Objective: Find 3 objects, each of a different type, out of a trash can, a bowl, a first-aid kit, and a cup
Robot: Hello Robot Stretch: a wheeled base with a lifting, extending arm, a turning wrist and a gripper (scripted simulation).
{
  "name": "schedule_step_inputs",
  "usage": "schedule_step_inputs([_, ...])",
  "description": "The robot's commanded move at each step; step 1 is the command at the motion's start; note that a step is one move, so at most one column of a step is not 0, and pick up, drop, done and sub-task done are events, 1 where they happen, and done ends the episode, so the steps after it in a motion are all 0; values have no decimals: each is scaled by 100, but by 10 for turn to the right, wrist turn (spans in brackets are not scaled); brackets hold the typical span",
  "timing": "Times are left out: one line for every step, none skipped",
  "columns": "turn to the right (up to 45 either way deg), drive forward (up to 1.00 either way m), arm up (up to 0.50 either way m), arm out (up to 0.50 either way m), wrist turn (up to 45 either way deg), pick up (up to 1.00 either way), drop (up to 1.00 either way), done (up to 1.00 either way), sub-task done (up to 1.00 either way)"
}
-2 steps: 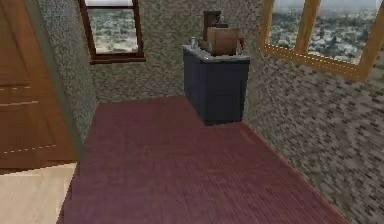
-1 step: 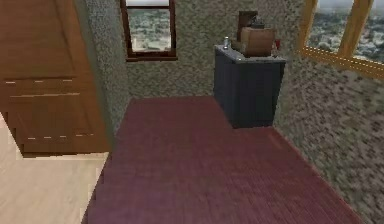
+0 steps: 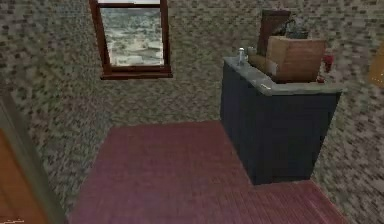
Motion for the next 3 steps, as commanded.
schedule_step_inputs([0,100,0,0,0,0,0,0,0])
schedule_step_inputs([-30,0,0,0,0,0,0,0,0])
schedule_step_inputs([0,80,0,0,0,0,0,0,0])
